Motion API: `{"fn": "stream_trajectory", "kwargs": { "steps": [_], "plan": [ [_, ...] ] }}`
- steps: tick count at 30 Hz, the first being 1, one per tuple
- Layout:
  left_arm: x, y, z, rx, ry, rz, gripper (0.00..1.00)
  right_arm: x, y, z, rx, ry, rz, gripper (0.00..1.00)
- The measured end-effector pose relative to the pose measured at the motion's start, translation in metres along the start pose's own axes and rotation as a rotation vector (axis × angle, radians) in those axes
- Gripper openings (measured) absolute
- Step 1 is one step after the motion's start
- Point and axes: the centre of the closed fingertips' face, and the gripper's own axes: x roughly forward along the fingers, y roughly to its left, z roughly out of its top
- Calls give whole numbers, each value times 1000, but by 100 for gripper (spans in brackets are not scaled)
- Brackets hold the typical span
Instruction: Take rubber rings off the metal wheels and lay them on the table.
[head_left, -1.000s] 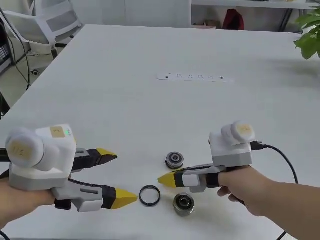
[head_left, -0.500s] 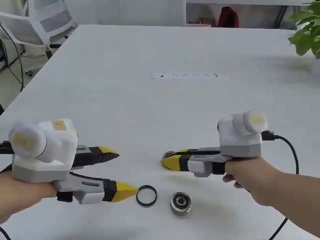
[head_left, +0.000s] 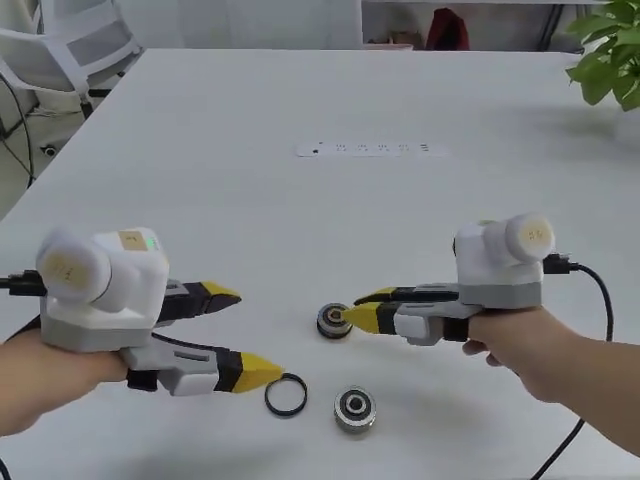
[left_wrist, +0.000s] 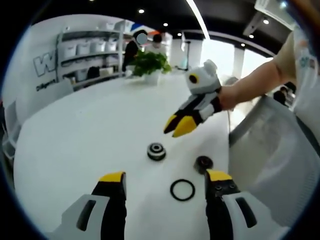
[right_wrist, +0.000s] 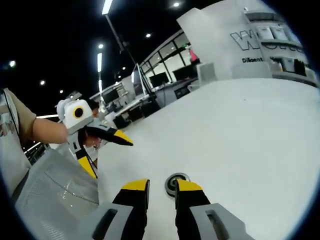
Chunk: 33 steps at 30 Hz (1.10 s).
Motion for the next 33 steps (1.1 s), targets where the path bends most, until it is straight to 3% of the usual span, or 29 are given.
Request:
{"fn": "stream_trajectory", "kwargs": {
  "steps": [5, 12, 23, 33],
  "plan": [
    [7, 6, 6, -3, -12, 9, 63, -2, -10, -8, -55, 31, -25, 21],
    [16, 12, 7, -9, -15, 15, 60, -1, -17, -16, -58, 44, -33, 28],
    [31, 21, 11, -12, -16, 19, 58, 8, -22, -25, -87, 74, -21, 26],
    [47, 21, 11, -2, -4, 1, 56, 15, -23, -31, -108, 96, -10, 25]
  ]
}}
